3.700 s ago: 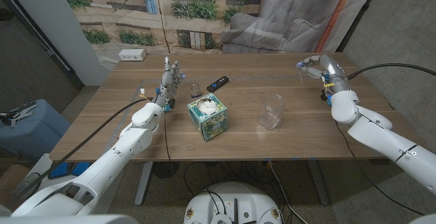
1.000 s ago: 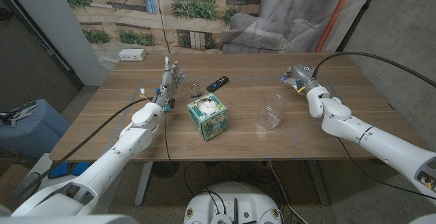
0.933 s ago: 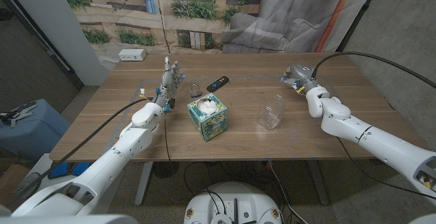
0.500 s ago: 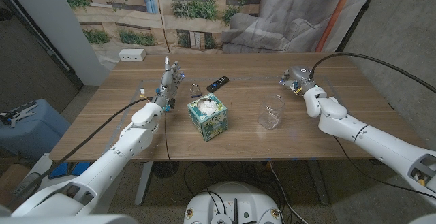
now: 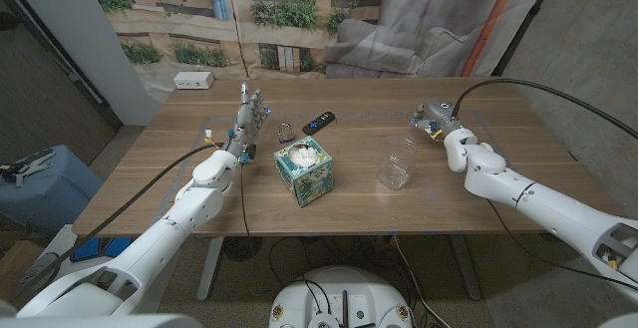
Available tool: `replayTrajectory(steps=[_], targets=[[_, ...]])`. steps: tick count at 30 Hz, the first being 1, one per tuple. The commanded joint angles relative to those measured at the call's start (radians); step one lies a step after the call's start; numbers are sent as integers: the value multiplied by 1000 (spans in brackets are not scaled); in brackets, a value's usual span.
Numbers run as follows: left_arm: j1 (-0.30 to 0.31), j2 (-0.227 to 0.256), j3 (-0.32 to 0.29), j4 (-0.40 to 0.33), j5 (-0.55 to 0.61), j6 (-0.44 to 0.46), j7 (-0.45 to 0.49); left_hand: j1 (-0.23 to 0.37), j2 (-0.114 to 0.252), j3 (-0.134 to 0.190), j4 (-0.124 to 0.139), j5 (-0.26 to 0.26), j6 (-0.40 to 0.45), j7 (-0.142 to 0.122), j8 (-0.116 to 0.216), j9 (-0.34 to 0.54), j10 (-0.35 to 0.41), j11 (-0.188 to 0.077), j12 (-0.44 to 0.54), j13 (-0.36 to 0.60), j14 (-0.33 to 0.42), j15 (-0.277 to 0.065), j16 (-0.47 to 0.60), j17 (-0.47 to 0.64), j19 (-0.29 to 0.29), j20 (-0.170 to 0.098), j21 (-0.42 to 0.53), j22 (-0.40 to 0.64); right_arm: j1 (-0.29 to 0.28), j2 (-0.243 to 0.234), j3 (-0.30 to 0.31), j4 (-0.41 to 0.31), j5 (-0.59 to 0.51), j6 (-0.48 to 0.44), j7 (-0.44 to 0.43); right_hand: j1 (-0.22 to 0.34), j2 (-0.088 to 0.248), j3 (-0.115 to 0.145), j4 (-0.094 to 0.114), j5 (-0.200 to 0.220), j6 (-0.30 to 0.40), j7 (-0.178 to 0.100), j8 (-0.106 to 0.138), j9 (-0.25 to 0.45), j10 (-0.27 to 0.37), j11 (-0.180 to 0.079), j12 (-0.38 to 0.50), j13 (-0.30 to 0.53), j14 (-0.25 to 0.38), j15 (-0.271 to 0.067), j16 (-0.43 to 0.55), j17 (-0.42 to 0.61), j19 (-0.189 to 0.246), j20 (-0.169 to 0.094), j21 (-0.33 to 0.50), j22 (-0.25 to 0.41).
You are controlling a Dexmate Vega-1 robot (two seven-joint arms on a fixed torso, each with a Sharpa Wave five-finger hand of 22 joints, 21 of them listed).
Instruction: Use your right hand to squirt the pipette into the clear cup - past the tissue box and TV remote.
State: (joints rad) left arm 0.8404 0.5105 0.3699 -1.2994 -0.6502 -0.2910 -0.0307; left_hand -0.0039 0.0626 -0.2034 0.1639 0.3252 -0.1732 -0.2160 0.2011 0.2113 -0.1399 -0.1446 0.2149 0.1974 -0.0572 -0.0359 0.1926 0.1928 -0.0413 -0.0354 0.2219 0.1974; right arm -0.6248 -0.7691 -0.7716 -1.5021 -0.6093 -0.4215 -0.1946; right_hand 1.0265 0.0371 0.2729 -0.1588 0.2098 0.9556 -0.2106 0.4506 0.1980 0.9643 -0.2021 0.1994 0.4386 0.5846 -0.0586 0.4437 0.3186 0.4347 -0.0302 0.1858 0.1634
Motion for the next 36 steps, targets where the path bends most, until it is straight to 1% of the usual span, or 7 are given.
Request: replayTrajectory(steps=[1, 11, 16, 20, 29, 33, 36], targets=[[0, 0, 0, -1, 0, 1, 0, 2, 40, -6, 0, 5, -1, -6, 6, 2, -1, -4, 5, 6, -8, -115, 6, 6, -12, -90, 5, 2, 15, 4, -11, 13, 16, -7, 22, -19, 1, 2, 6, -1, -34, -7, -12, 6, -29, 2, -7, 4, -14, -136, -6, 7, -2, 6, 0, 3], [0, 0, 0, -1, 0, 1, 0, 2, 40, -6, 0, 5, -1, -6, 6, 2, -2, -5, 4, 6, -8, -116, 6, 6, -12, -91, 5, 2, 20, -4, -10, -6, 34, -9, 54, -40, -17, -6, 5, -8, -137, -10, -53, 9, -118, 18, -14, 1, -72, -122, -28, 18, -21, 29, -1, 3], [0, 0, 0, -1, 0, 1, 0, 2, 40, -6, 0, 5, -1, -6, 6, 2, -2, -5, 4, 6, -8, -117, 6, 6, -12, -90, 5, 2, 25, -11, -6, -17, 55, -10, 92, -62, -33, -11, 8, -16, -258, 2, -106, 5, -238, 44, -22, -11, -131, -74, -53, 27, -53, 63, -4, 4], [0, 0, 0, -1, 0, 1, 0, 2, 40, -6, 0, 5, -1, -6, 6, 2, -2, -4, 4, 6, -8, -116, 6, 6, -12, -90, 5, 2, 27, -19, -5, -24, 63, -3, 109, -82, -41, -18, 12, -21, -295, 8, -122, 6, -298, 61, -24, -19, -167, -46, -66, 31, -72, 81, -5, 4], [0, 0, 0, 0, 0, 0, 0, 2, 40, -6, 0, 5, -1, -6, 6, 2, -1, -4, 5, 6, -8, -116, 6, 6, -12, -90, 5, 2, 36, -39, 0, -42, 94, 7, 178, -124, -46, -28, 19, -30, -406, 18, -176, 3, -447, 105, -26, -48, -249, 3, -107, 27, -113, 90, -5, 5], [0, 0, 0, 0, 0, 0, 0, 2, 40, -6, -1, 5, -2, -6, 6, 2, -2, -6, 4, 6, -8, -116, 6, 6, -12, -90, 5, 2, 34, -46, 11, -52, 118, 11, 200, -133, -47, -28, 16, -29, -479, 36, -209, 2, -520, 111, -30, -63, -300, 29, -133, 22, -135, 77, -6, 5], [0, 0, 0, 0, 0, 0, 0, 2, 40, -6, -1, 5, -2, -6, 6, 2, -1, -4, 5, 6, -8, -116, 6, 6, -11, -90, 5, 2, 23, -50, 23, -65, 134, 7, 197, -136, -47, -29, 16, -29, -494, 37, -216, 2, -536, 112, -29, -67, -311, 34, -138, 21, -142, 75, -6, 5]])
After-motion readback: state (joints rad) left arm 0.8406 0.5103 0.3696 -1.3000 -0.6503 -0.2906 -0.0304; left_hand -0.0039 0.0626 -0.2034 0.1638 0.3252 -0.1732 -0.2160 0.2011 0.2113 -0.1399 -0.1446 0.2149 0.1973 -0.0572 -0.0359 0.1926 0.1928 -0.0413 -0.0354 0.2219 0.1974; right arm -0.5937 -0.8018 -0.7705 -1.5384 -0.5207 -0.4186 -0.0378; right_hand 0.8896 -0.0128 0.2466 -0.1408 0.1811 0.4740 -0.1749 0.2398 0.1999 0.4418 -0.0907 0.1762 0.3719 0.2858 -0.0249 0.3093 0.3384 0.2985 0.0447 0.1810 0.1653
